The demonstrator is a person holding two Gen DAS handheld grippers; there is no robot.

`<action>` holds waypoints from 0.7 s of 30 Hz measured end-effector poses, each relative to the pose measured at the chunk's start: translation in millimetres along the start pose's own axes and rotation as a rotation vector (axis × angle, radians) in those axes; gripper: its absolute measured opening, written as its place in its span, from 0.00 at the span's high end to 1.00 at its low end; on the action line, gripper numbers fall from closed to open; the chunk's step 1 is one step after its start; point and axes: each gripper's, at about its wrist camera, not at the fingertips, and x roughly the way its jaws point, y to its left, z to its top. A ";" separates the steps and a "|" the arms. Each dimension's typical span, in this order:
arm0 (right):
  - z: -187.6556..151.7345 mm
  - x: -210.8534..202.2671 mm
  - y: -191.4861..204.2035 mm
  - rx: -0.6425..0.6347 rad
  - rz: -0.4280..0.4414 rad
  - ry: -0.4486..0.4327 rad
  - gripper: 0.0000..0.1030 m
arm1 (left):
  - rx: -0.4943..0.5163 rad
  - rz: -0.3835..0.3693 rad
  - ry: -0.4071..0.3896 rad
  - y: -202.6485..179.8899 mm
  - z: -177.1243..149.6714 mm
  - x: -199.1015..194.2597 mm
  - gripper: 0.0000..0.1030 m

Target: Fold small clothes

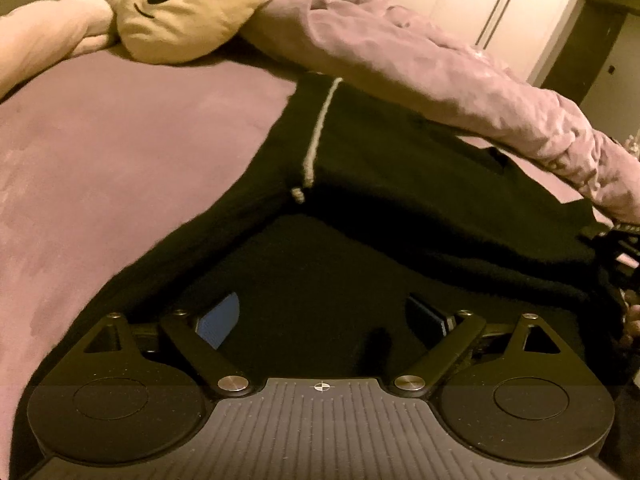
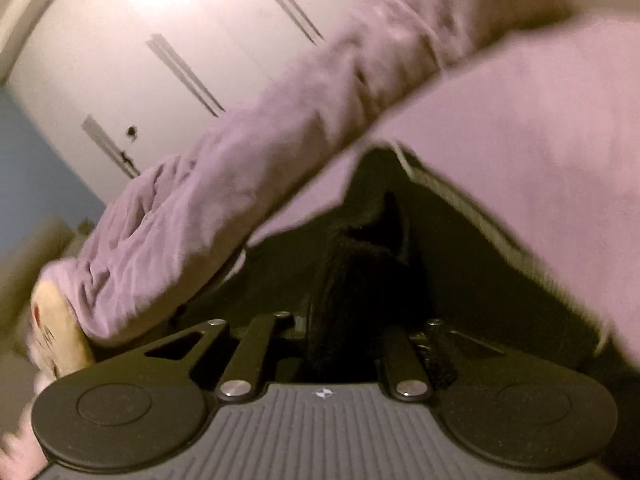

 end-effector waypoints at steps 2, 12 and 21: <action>2.8 -10.7 9.8 -0.091 -0.013 -0.063 0.90 | -0.001 0.004 -0.006 -1.2 4.2 2.0 0.08; -7.2 -22.8 -12.4 -0.129 -0.055 0.014 0.73 | -0.006 0.015 -0.019 -5.3 34.9 23.7 0.08; -32.4 -44.4 -43.6 -0.100 0.030 0.015 0.71 | 0.070 0.100 0.009 -18.5 45.9 55.1 0.09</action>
